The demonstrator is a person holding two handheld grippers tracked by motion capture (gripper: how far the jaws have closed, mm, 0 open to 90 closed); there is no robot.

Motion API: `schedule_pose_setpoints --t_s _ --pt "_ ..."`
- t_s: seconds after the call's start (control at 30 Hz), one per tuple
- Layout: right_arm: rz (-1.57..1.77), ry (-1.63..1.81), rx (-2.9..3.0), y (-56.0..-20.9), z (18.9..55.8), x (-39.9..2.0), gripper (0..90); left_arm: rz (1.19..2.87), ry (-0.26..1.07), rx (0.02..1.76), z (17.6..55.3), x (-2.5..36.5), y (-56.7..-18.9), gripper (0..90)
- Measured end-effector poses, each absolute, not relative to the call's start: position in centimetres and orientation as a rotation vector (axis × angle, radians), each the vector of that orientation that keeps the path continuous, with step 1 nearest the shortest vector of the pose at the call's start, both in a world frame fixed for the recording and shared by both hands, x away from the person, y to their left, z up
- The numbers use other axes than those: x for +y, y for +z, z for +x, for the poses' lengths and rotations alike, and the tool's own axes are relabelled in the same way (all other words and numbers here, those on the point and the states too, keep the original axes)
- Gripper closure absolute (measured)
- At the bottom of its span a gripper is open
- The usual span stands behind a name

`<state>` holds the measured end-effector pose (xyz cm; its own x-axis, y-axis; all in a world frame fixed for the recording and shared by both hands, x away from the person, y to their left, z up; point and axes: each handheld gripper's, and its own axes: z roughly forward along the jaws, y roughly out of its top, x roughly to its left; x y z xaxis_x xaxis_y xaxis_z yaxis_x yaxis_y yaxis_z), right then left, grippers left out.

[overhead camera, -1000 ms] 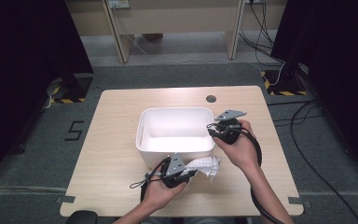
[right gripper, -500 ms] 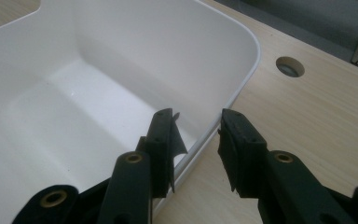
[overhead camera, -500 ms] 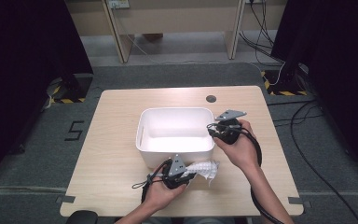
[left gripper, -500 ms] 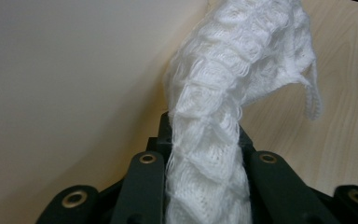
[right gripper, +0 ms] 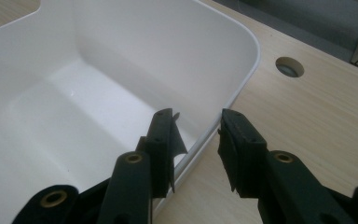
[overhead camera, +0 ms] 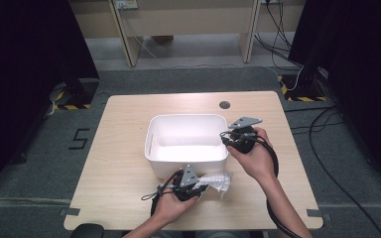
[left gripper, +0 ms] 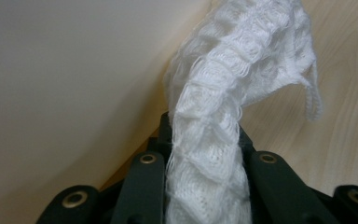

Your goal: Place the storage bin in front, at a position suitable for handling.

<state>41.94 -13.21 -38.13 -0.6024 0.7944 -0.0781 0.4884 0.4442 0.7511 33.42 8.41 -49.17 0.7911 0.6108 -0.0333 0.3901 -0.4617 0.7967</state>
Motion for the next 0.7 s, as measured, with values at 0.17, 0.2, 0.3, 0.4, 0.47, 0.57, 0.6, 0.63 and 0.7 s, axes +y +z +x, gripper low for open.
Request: schedule_pose_setpoints --t_s 0.17,0.2,0.3,0.4,0.47,0.57,0.6,0.63,0.7 --pt "1.082 0.986 2.277 -38.1 42.0 -13.2 66.1 2.118 0.312 0.754 33.4 8.6 -49.2 73.9" --pt "1.083 0.986 2.277 -38.1 41.9 -13.2 66.1 2.121 0.313 0.755 33.4 8.6 -49.2 73.8" --pt "1.084 0.986 2.276 -38.1 41.9 -13.2 66.1 2.126 0.305 0.766 33.5 8.7 -49.3 73.8" --pt "1.084 0.987 2.276 -38.2 41.9 -13.2 66.1 2.13 0.304 0.769 33.5 8.8 -49.5 73.8" --pt "1.082 0.988 2.277 -38.2 41.9 -13.3 66.1 2.137 0.303 0.771 33.6 8.8 -49.5 73.8" --pt "1.082 0.988 2.278 -38.1 42.0 -13.3 66.1 2.128 0.306 0.78 33.6 9.0 -49.5 73.8" --pt "1.082 0.988 2.277 -38.1 42.0 -13.3 66.1 2.125 0.307 0.784 33.5 9.1 -49.4 73.8" --pt "1.081 0.989 2.278 -38.2 42.0 -13.3 66.1 2.126 0.309 0.784 33.5 9.2 -49.3 73.8" --pt "1.08 0.989 2.279 -38.1 42.0 -13.3 66.1 2.127 0.315 0.789 33.4 9.5 -49.2 73.8"
